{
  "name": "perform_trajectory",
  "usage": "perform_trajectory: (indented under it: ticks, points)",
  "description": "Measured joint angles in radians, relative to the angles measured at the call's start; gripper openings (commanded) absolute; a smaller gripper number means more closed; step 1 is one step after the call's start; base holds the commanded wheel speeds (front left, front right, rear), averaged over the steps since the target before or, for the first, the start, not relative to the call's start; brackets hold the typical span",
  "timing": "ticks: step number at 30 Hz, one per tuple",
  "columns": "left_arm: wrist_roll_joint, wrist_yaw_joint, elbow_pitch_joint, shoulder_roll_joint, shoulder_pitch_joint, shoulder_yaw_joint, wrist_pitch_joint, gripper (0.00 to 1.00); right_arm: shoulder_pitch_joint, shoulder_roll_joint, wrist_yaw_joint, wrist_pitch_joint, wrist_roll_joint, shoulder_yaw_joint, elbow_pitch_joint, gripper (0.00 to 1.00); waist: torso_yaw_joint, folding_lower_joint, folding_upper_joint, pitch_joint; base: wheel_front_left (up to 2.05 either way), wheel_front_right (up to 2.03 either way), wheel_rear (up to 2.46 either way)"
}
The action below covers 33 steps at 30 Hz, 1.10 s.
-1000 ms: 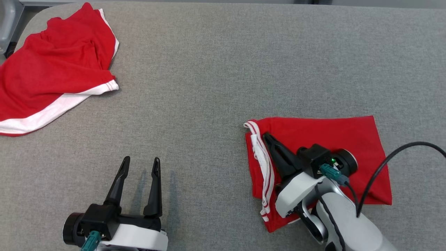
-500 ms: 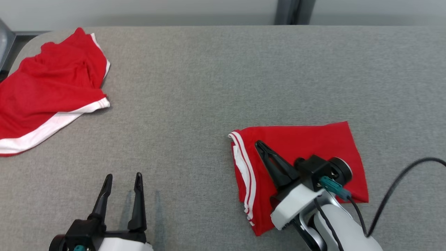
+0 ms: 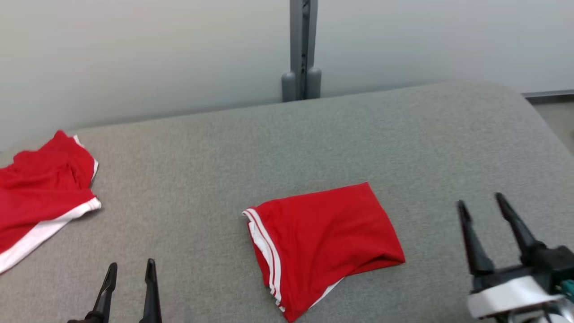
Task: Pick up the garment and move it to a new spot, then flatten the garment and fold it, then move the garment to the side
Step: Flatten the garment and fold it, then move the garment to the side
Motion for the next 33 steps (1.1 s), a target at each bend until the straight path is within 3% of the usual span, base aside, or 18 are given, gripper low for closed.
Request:
perform_trajectory:
  ticks: [5, 9, 17, 21, 24, 27, 30, 33]
  points:
    - [-0.007, 0.007, 0.009, 0.001, 0.063, 0.041, 0.000, 1.00, 0.075, 0.004, 0.000, 0.000, 0.011, -0.133, 0.015, 1.00, -0.022, 0.0000, 0.0000, -0.052, 0.00, 0.00, 0.00]
    - [-0.014, 0.014, 0.002, 0.000, 0.105, 0.050, 0.000, 1.00, 0.100, 0.014, -0.001, 0.000, 0.012, -0.170, 0.063, 1.00, -0.019, 0.0000, 0.0000, -0.069, 0.00, 0.00, 0.00]
    - [-0.014, 0.016, -0.021, 0.000, 0.120, 0.049, 0.000, 1.00, 0.112, 0.022, 0.000, 0.000, 0.013, -0.179, 0.094, 1.00, 0.014, 0.0000, 0.0000, -0.070, 0.00, 0.00, 0.00]
    - [-0.012, 0.015, -0.029, 0.000, 0.111, 0.034, 0.000, 1.00, 0.067, 0.000, 0.000, 0.021, 0.092, -0.103, 0.133, 1.00, 0.031, 0.0000, 0.0000, -0.056, 0.00, 0.00, 0.00]
    - [-0.007, 0.009, -0.035, 0.000, 0.094, 0.022, 0.000, 1.00, -0.014, -0.045, 0.000, 0.179, 0.213, -0.029, 0.103, 1.00, 0.047, 0.0000, 0.0000, -0.040, 0.00, 0.00, 0.00]
    - [-0.005, 0.007, -0.037, 0.000, 0.087, 0.013, 0.000, 1.00, -0.083, -0.084, 0.000, 0.416, 0.329, 0.013, 0.089, 1.00, 0.060, 0.0000, 0.0000, -0.018, 0.00, 0.00, 0.00]
    - [-0.001, 0.008, -0.037, 0.000, 0.052, -0.005, 0.000, 1.00, -0.172, -0.112, 0.000, 0.618, 0.390, 0.063, 0.106, 1.00, 0.069, 0.0000, 0.0000, 0.021, 0.00, 0.00, 0.00]
    - [0.001, 0.014, -0.034, 0.000, 0.000, -0.033, 0.000, 1.00, -0.267, -0.116, 0.000, 0.724, 0.410, 0.095, 0.179, 1.00, 0.083, 0.0000, 0.0000, 0.069, 0.00, 0.00, 0.00]
